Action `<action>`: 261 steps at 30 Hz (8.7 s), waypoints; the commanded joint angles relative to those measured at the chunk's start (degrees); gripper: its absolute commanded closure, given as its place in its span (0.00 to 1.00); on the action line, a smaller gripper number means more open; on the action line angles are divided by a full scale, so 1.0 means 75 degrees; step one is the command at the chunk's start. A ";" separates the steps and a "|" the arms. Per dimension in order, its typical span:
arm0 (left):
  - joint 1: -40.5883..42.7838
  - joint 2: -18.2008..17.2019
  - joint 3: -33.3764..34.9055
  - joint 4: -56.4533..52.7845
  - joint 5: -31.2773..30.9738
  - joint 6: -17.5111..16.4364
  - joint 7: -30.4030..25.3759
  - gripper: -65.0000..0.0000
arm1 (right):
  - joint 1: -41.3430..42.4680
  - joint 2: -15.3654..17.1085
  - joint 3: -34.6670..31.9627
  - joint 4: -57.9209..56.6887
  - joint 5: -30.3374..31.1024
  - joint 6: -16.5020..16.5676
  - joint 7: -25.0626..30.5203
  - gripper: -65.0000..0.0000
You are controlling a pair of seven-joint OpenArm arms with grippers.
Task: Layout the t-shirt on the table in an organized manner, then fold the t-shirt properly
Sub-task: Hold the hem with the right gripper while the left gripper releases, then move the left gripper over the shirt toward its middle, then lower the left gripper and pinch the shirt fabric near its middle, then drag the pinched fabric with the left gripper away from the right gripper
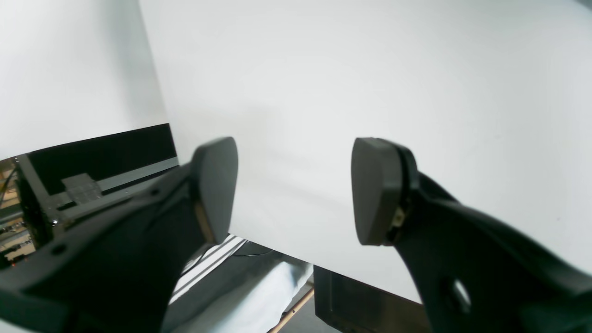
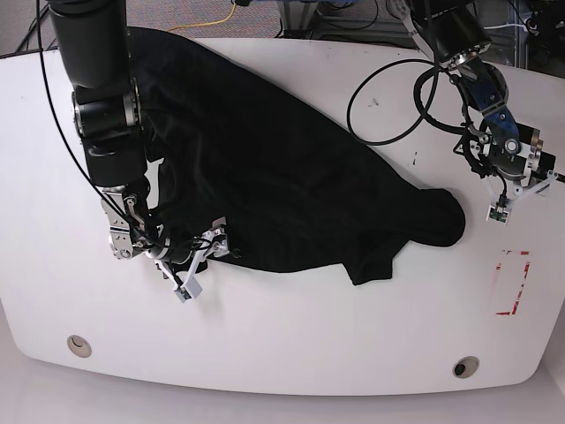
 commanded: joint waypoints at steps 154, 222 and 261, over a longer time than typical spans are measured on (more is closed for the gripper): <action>-0.1259 0.1094 0.2649 -0.5171 -0.7469 0.0016 -0.1316 0.44 | -0.4307 0.0687 0.4302 0.7291 -0.0402 0.0127 -0.2498 0.00; -0.2091 0.0310 0.3985 -0.5499 -0.6871 0.2331 -0.1574 1.00 | -0.4518 0.0546 0.4361 0.7865 -0.0414 0.0127 -0.2814 0.00; -0.4072 -0.1390 0.6330 -0.5394 -0.5628 0.0016 -0.1563 0.77 | -0.4120 0.0312 0.3787 0.7326 -0.0402 0.0127 -0.3119 0.00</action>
